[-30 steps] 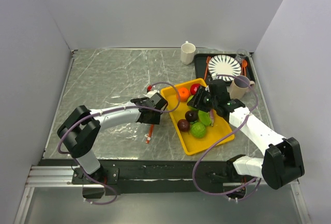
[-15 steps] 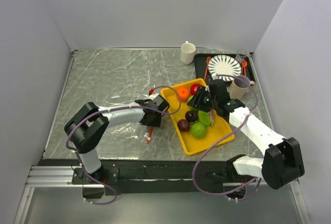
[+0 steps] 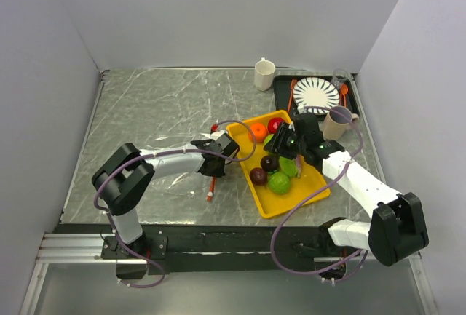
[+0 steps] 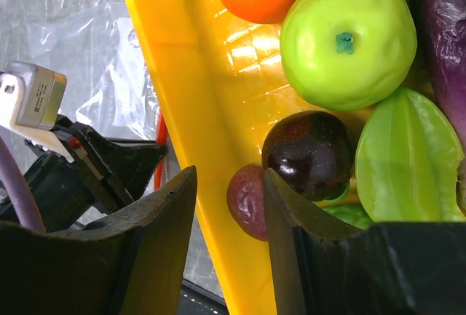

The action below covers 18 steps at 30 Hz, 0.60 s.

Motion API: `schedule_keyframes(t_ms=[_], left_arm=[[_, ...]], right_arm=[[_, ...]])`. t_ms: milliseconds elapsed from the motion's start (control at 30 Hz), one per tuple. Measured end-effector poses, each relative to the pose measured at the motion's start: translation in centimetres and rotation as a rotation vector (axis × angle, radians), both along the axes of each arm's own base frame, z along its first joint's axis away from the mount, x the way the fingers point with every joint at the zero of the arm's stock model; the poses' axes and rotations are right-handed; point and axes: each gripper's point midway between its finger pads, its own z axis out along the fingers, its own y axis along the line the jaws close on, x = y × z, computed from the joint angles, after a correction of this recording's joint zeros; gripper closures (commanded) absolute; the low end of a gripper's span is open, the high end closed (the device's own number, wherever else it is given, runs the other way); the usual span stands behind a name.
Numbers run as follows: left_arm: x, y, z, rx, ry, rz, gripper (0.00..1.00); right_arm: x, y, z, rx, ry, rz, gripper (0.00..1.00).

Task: Place the food in the zip-top bag and seal the zipper
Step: Pick up the zipper food storage bag at the center of the board.

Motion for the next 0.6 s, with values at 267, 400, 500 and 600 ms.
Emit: schedule_keyframes(t_ms=[267, 400, 500, 600], left_arm=[[0.0, 0.0, 0.0, -0.002, -0.001, 0.0, 0.99], [0.0, -0.1, 0.1, -0.007, -0.002, 0.0, 0.99], [0.0, -0.1, 0.2, -0.008, -0.003, 0.0, 0.99], [-0.2, 0.1, 0.8, -0.011, -0.003, 0.001, 0.99]], right_arm=[[-0.1, 0.1, -0.5, -0.002, 0.018, 0.007, 0.51], [-0.3, 0.3, -0.6, 0.004, 0.023, 0.02, 0.51], [-0.4, 0.6, -0.8, 0.013, 0.035, 0.035, 0.51], [-0.6, 1.1, -0.6, 0.033, 0.035, 0.055, 0.51]])
